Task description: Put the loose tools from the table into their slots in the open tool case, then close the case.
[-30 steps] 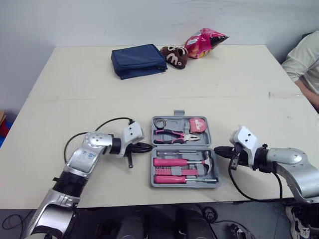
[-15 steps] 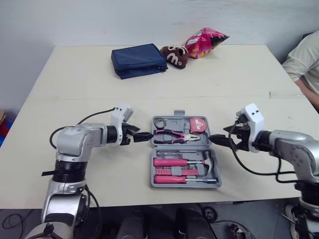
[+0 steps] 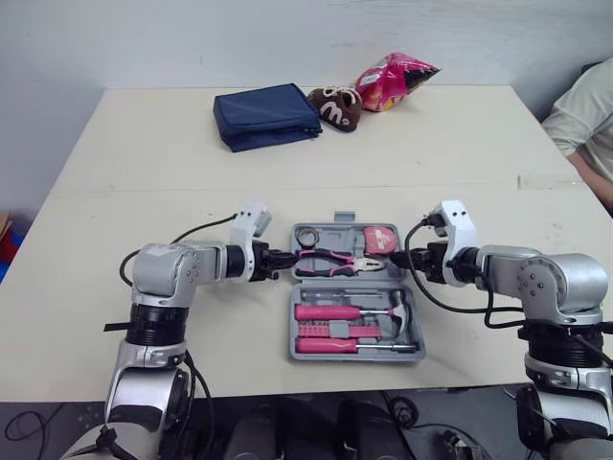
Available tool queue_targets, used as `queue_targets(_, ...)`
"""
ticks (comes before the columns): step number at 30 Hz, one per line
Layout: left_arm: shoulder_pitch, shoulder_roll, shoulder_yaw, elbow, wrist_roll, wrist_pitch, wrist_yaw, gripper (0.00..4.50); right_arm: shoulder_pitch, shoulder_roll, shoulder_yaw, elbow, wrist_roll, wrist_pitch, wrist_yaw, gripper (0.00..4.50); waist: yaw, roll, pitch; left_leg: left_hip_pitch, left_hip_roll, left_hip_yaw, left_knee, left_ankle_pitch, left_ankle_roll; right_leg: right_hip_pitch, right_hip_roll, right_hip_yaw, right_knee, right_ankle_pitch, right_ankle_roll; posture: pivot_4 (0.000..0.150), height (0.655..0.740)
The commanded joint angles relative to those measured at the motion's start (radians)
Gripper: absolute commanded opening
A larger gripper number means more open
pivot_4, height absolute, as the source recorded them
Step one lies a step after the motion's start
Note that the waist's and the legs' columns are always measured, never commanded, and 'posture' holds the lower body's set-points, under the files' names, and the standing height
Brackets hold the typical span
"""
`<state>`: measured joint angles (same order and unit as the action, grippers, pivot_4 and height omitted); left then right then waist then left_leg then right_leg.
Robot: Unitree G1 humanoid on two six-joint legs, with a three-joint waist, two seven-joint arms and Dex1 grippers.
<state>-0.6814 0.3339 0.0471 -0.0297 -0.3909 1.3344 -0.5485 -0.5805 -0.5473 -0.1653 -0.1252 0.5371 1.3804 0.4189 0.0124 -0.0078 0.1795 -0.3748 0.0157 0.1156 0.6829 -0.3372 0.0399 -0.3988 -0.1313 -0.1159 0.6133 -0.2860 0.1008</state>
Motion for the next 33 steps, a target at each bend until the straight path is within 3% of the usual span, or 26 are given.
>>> queue_targets(1, 0.005, 0.000, -0.036, -0.014, -0.017, -0.014, -0.004, 0.00, -0.018, -0.002, -0.034, -0.023, 0.003, 0.013, -0.016, 0.09, 0.000, 0.000, 0.000, 0.000, 0.000, 0.000, 0.000, 0.000, 0.000, 0.000, 0.000, 0.000, 0.000, 0.000, 0.000, 0.150, 0.7338)
queue_targets(9, -0.034, -0.003, -0.047, -0.001, -0.013, -0.129, -0.020, 0.00, -0.054, 0.009, -0.018, -0.063, 0.004, -0.024, -0.019, 0.03, 0.005, 0.000, 0.000, 0.001, -0.001, 0.001, 0.000, 0.001, 0.000, 0.000, -0.001, 0.001, 0.002, 0.000, 0.000, 0.150, 0.7338)
queue_targets(18, -0.098, 0.021, -0.058, 0.051, 0.048, -0.473, -0.060, 0.00, -0.063, -0.030, 0.079, -0.091, -0.110, -0.343, 0.024, 0.03, 0.000, 0.000, 0.000, -0.013, -0.002, 0.006, 0.000, 0.003, 0.000, -0.019, 0.001, -0.003, 0.007, 0.000, 0.000, 0.150, 0.7338)
queue_targets(21, -0.066, 0.065, -0.135, 0.072, 0.135, -0.687, -0.127, 0.00, -0.040, -0.011, 0.101, -0.090, -0.159, -0.470, 0.022, 0.03, -0.006, 0.000, 0.000, -0.013, -0.002, 0.006, 0.000, 0.003, 0.000, -0.019, 0.002, -0.004, 0.007, 0.000, 0.000, 0.150, 0.7338)
queue_targets(27, 0.124, 0.058, -0.152, 0.080, 0.239, -1.077, -0.103, 0.00, 0.218, 0.004, 0.217, -0.069, -0.428, -1.028, -0.032, 0.03, -0.012, 0.000, 0.000, -0.013, -0.002, 0.007, -0.002, 0.003, 0.000, -0.019, 0.001, -0.004, 0.005, 0.000, 0.000, 0.150, 0.7338)
queue_targets(33, 0.247, 0.045, -0.110, 0.013, 0.283, -1.231, -0.019, 0.00, 0.368, 0.056, 0.171, -0.054, -0.484, -1.297, -0.076, 0.03, -0.014, 0.000, 0.000, -0.009, -0.001, 0.006, -0.001, 0.003, 0.001, -0.015, 0.001, -0.003, 0.006, 0.000, 0.001, 0.150, 0.7338)
